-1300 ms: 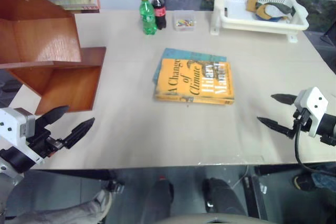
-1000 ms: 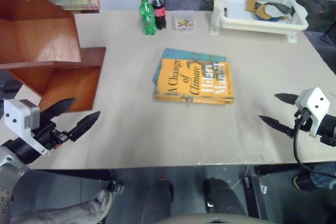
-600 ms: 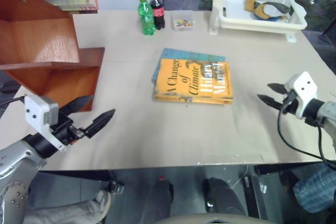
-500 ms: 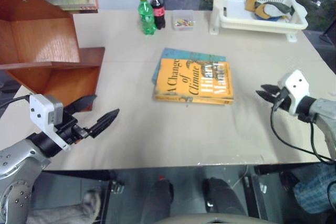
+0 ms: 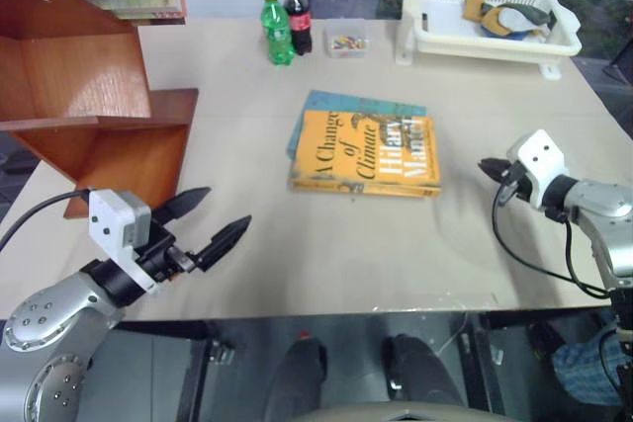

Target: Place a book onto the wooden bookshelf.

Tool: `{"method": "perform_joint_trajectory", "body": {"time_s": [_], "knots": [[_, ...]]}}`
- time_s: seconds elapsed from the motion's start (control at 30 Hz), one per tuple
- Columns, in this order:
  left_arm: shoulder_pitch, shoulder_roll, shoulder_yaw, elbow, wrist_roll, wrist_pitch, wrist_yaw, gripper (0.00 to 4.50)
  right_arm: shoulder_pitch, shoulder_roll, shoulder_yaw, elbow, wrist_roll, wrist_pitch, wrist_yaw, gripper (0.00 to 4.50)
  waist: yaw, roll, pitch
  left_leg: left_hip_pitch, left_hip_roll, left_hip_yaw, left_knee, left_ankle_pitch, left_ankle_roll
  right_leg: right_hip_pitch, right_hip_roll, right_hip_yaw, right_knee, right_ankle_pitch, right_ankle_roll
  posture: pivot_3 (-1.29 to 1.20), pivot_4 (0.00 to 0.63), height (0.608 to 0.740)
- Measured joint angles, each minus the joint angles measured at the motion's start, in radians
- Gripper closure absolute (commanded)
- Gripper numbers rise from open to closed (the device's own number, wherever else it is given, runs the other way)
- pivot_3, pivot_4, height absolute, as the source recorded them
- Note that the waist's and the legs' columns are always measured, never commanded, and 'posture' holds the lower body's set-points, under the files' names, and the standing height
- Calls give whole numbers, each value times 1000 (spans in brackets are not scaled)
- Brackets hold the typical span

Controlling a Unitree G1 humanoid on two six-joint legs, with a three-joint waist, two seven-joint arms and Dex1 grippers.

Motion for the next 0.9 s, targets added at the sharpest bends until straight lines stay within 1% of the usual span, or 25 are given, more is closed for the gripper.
{"method": "perform_joint_trajectory", "body": {"time_s": [0.03, 0.07, 0.13, 0.2, 0.23, 0.3, 0.37, 0.43, 0.47, 0.53, 0.57, 0.6, 0.7, 0.73, 0.77, 0.83, 0.87, 0.9], "knots": [[-5, -4, -18, 1, 3, 1, 3, 0, 6, 0, -2, -7, 7, 4, 5, 3669, 1, 0, 0, 0, 0, 0, 0, 0, 0, 0, 0, 0, 0, 0, 0, 0, 150, 740], [-26, -11, -44, 3, 5, 4, 12, 0, 12, -3, -9, -10, 16, 7, 10, 3250, 2, 0, 0, 0, 0, 0, 0, 0, 0, 0, 0, 0, 0, 0, 0, 0, 150, 740], [-81, -15, -99, 14, 5, 22, 25, 0, 30, -12, -31, -46, 42, 25, 21, 2316, 8, 0, 0, 0, -1, -1, 1, 0, 0, 0, 0, -1, 1, 0, 0, 0, 150, 740], [-107, -14, -144, 18, 2, 37, 22, 0, 57, -30, -59, -130, 76, 47, 34, 1255, 2, 0, 0, 0, -1, 0, 1, 0, 0, 0, 0, 0, 1, 0, 0, 0, 150, 740], [-118, -14, -158, 21, 2, 42, 22, 0, 68, -35, -70, -149, 83, 52, 37, 995, 0, 0, 0, 0, -1, -1, 1, 0, 0, 0, 0, 0, 1, 0, 0, 0, 150, 740], [-152, -16, -208, 39, 19, 40, 19, 0, 102, -40, -97, -201, 109, 75, 38, 18, 1, 0, 0, 0, 0, -1, 1, 0, 0, 0, 0, 0, 1, 0, 0, 0, 150, 740], [-177, -14, -289, 63, 117, -9, 19, 0, 149, -41, -124, -277, 150, 103, 41, 18, 2, 0, 0, 0, -1, -1, 1, 0, 0, 0, 0, 0, 1, 0, 0, 0, 150, 740], [-183, -12, -327, 75, 186, -47, 23, 0, 180, -43, -139, -320, 170, 119, 43, 18, 1, 0, 0, 0, 0, -1, 0, 0, 0, 0, 0, 0, 1, 0, 0, 0, 150, 740], [-193, -3, -356, 82, 248, -83, 25, 0, 206, -44, -160, -349, 188, 135, 43, 18, 2, 0, 0, 0, -1, 0, 0, 0, 0, 0, 0, 0, 1, 0, 0, 0, 150, 740], [-212, 62, -436, 97, 435, -190, 29, 0, 259, -55, -199, -417, 228, 168, 47, 18, 5, 0, 0, 0, -1, -1, 0, 0, 0, 0, 0, 0, 1, 0, 0, 0, 150, 740], [-218, 69, -450, 101, 472, -213, 30, 0, 263, -55, -205, -426, 234, 173, 47, 18, 5, 1, 0, 0, -1, 0, 1, 0, 0, 0, 0, 0, 1, 0, 0, 0, 150, 740], [-241, 74, -486, 115, 542, -261, 34, 0, 278, -55, -218, -445, 241, 179, 43, 18, 5, 1, 0, 0, -1, 0, 1, 0, 0, 0, 0, 1, 0, 0, 0, 0, 150, 740], [-307, 79, -550, 156, 654, -376, 22, 0, 306, -55, -236, -488, 257, 188, 28, 18, 5, 0, 0, 0, -1, 0, 1, 0, 0, 0, 0, 1, 0, 0, 0, 0, 150, 740], [-315, 79, -554, 157, 661, -384, 21, 0, 306, -55, -236, -493, 260, 190, 26, 18, 4, 0, 0, 0, -1, 0, 1, 0, 0, 0, 0, 0, 0, 0, 0, 0, 150, 740], [-331, 64, -554, 160, 637, -376, 12, 0, 312, -55, -241, -502, 265, 191, 22, 18, 2, 1, 0, 0, 0, 0, 1, 0, 0, 0, 0, 1, 0, 0, 1, 0, 150, 740], [-356, -14, -553, 169, 528, -317, -5, 0, 331, -54, -243, -529, 273, 191, 17, 18, 3, 2, -1, 0, -1, 0, 0, 0, 0, 0, 0, 1, 1, 0, 1, 0, 150, 740], [-356, -27, -552, 169, 490, -286, -7, 0, 336, -54, -244, -535, 274, 191, 17, 18, 1, 1, -1, -1, 0, 0, 0, 0, 0, 0, 0, 0, 0, 0, 1, 0, 150, 740], [-365, -70, -528, 166, 299, -137, 25, 0, 356, -54, -251, -548, 276, 192, 15, 18, 2, 1, -1, -1, 0, -1, 1, 0, 0, 0, 0, 0, 1, 0, 1, 0, 150, 740]]}}
